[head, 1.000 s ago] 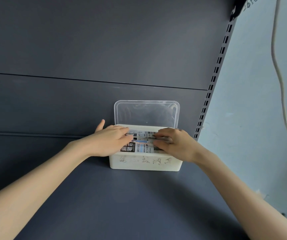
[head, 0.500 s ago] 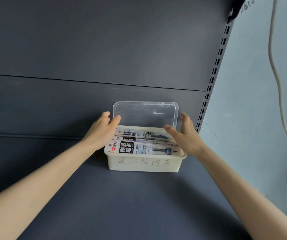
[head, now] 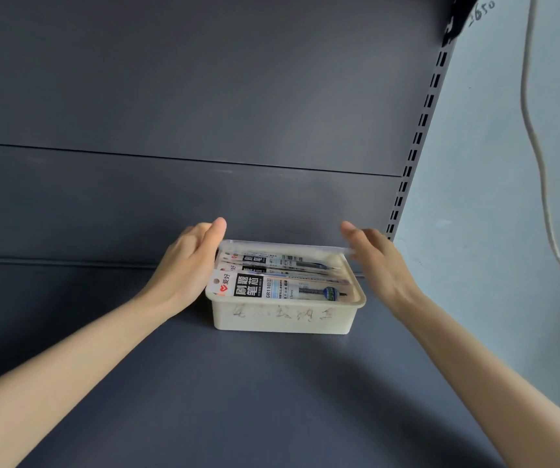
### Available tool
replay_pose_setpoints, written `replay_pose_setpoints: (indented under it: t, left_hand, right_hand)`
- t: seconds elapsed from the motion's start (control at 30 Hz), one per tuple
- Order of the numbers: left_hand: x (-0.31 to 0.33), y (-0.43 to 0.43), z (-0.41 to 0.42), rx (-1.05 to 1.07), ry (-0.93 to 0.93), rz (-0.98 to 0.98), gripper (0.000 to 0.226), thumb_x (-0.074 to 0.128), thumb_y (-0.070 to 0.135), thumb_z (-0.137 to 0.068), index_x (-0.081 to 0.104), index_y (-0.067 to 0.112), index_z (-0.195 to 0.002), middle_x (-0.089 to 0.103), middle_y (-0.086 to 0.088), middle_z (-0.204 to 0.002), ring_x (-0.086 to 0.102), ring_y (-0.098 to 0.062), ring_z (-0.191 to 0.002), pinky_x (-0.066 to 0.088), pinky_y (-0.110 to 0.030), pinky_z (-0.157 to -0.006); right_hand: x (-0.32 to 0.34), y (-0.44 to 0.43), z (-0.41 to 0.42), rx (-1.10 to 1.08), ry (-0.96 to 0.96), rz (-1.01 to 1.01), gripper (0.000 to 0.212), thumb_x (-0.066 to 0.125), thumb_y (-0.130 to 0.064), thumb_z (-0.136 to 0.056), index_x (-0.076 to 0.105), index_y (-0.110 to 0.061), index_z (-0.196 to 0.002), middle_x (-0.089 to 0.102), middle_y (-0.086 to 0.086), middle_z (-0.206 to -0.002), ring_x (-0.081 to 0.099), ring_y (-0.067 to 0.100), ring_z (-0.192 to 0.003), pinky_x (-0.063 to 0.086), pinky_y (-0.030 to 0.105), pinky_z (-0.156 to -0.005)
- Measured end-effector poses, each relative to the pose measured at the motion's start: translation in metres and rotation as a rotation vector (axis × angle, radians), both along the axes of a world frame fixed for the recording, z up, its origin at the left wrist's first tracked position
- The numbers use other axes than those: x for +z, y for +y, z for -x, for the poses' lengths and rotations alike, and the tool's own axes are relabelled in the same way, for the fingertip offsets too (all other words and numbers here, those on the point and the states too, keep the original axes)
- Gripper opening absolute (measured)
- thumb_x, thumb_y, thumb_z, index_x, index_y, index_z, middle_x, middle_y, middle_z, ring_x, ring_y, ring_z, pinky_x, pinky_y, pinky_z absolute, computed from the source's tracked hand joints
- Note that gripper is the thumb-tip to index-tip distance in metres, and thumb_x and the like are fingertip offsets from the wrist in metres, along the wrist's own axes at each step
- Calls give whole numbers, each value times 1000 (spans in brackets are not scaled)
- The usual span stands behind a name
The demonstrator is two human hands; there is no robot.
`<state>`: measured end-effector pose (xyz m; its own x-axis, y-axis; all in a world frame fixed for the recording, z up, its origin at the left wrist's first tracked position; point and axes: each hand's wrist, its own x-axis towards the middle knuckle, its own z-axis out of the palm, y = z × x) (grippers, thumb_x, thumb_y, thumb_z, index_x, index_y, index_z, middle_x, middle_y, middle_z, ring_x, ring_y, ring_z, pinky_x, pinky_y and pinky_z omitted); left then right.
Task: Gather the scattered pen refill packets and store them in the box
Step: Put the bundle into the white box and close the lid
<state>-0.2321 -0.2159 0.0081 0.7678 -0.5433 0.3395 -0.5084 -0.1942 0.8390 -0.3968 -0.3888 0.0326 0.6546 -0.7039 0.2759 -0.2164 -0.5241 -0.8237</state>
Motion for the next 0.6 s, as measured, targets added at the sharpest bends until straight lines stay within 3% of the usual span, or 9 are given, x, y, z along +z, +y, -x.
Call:
replay_pose_setpoints:
  t: [0.07,0.13,0.23,0.33,0.43,0.53,0.6]
  left_hand:
    - [-6,6,7,22,-32,-55,46,30,46,-98,58,10,-94,60,5,-102,52,-14,-100,35,-27,-82]
    - [-10,12,11,28,-73,-72,39,30,42,-99,59,18,-88,58,9,-96,53,-9,-94,33,-25,-77]
    - [-14,17,13,29,-154,-70,33,33,35,-99,58,20,-83,56,8,-93,53,-3,-90,36,-16,-75]
    - [-18,18,11,24,-201,-95,21,41,28,-98,60,19,-95,53,7,-103,54,3,-93,38,-4,-75]
    - [-15,13,4,8,-173,-142,26,43,28,-97,59,16,-115,50,5,-122,54,-11,-111,41,-25,-94]
    - [-3,3,2,-80,-147,-278,42,39,35,-98,50,15,-134,37,8,-145,34,-8,-135,28,-20,-99]
    - [1,-3,4,-178,-98,-364,46,36,37,-99,42,17,-140,24,9,-154,19,-3,-141,27,-18,-97]
  right_hand:
    - [-6,2,4,-21,69,61,64,38,-43,-97,49,19,-114,59,35,-108,51,44,-107,42,49,-89]
    - [-14,3,4,-37,115,101,57,40,-42,-97,55,12,-106,60,22,-96,51,34,-101,40,41,-79]
    - [-23,3,4,-69,146,142,41,44,-44,-94,57,-10,-113,58,4,-108,52,21,-104,40,33,-82]
    - [-28,1,3,-86,187,201,40,50,-38,-92,54,-11,-121,53,6,-119,52,23,-111,41,33,-90]
    - [-30,-1,1,-48,253,255,44,50,-33,-92,49,-13,-131,43,7,-134,41,28,-125,36,37,-103]
    - [-25,-4,-3,37,351,281,51,50,-38,-92,44,-17,-139,34,0,-149,32,27,-136,30,36,-108]
    - [-22,-6,-6,94,413,234,53,49,-41,-93,41,-20,-142,26,-3,-156,28,24,-141,27,34,-110]
